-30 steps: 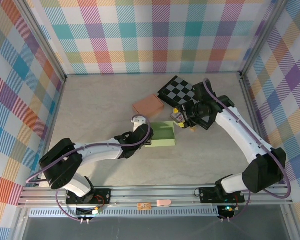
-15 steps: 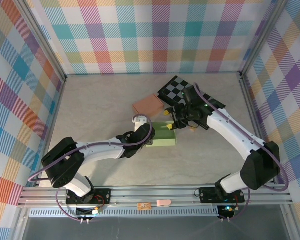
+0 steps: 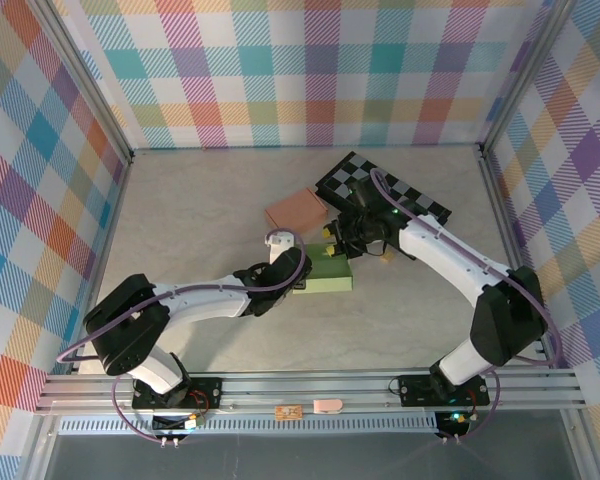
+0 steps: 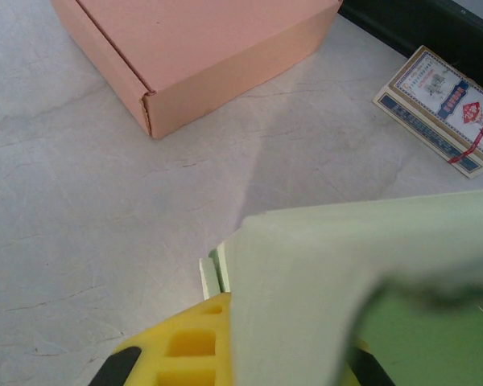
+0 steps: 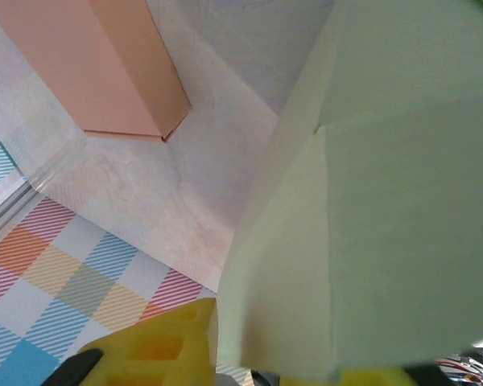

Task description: Fold the paper box

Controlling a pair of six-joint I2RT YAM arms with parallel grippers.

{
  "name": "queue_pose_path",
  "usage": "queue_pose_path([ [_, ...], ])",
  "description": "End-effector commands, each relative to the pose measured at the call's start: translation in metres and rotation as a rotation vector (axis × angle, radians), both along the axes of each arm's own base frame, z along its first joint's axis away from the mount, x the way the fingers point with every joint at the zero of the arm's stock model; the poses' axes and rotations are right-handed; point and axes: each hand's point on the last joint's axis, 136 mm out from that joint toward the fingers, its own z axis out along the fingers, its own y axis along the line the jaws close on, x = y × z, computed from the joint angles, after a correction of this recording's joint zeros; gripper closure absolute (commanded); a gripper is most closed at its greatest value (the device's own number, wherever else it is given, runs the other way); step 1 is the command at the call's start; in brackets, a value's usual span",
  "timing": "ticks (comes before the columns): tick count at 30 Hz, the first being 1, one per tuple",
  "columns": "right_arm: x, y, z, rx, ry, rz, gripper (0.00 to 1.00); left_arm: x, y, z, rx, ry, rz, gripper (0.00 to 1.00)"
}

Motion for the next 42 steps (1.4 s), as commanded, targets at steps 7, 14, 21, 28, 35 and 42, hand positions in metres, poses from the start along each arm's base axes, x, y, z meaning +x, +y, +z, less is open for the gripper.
queue_pose_path([
  [7, -0.018, -0.009, -0.018, -0.026, 0.037, 0.000, 1.00, -0.027, 0.012, -0.018, 0.032, 0.108, 0.006, 0.82],
  [14, -0.038, -0.010, -0.030, -0.007, 0.009, 0.034, 1.00, -0.065, 0.032, 0.009, -0.134, 0.170, 0.027, 0.55],
  [21, -0.054, -0.010, -0.036, 0.009, -0.008, 0.074, 1.00, -0.104, 0.067, 0.034, -0.253, 0.209, 0.058, 0.54],
  [28, -0.068, -0.015, -0.044, -0.002, -0.007, 0.132, 0.99, -0.100, 0.075, 0.059, -0.386, 0.264, 0.157, 0.48],
  [35, -0.080, -0.021, -0.045, -0.035, 0.012, 0.184, 0.59, -0.073, 0.037, 0.061, -0.456, 0.438, 0.128, 0.48],
  [42, -0.074, -0.034, 0.008, -0.136, -0.146, 0.377, 0.46, -0.052, 0.035, 0.053, -0.505, 0.573, 0.176, 0.46],
])
